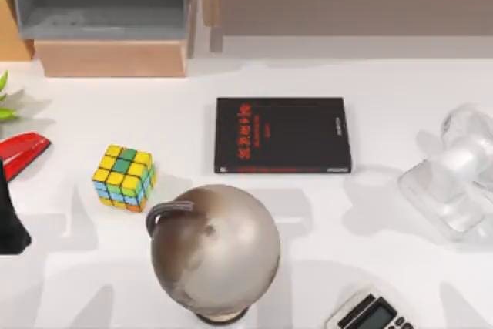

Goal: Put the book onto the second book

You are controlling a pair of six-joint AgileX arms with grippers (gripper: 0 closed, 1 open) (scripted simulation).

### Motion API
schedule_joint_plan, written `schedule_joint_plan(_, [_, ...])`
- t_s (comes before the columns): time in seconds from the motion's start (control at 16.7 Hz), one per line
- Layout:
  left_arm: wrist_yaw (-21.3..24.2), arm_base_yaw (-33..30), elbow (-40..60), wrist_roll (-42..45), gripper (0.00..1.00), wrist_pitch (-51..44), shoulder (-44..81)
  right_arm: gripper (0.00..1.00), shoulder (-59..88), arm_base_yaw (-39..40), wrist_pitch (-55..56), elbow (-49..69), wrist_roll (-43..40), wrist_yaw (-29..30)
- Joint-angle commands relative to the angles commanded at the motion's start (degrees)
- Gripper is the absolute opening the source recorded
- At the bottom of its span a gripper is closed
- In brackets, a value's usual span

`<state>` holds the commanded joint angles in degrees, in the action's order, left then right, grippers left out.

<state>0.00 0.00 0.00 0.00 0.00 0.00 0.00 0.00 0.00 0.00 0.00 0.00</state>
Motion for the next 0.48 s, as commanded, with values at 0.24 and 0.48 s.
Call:
schedule_joint_plan(0.24, [-0.32,-0.37,1.64,-0.01,1.00,0.82,1.80,1.00,0.00,0.00,0.00,0.00,0.00,0.00])
schedule_joint_plan(0.48, [-2.11,-2.44,10.75,-0.05,1.00,5.40,12.63,1.00,0.00,0.00,0.00,0.00,0.00,0.00])
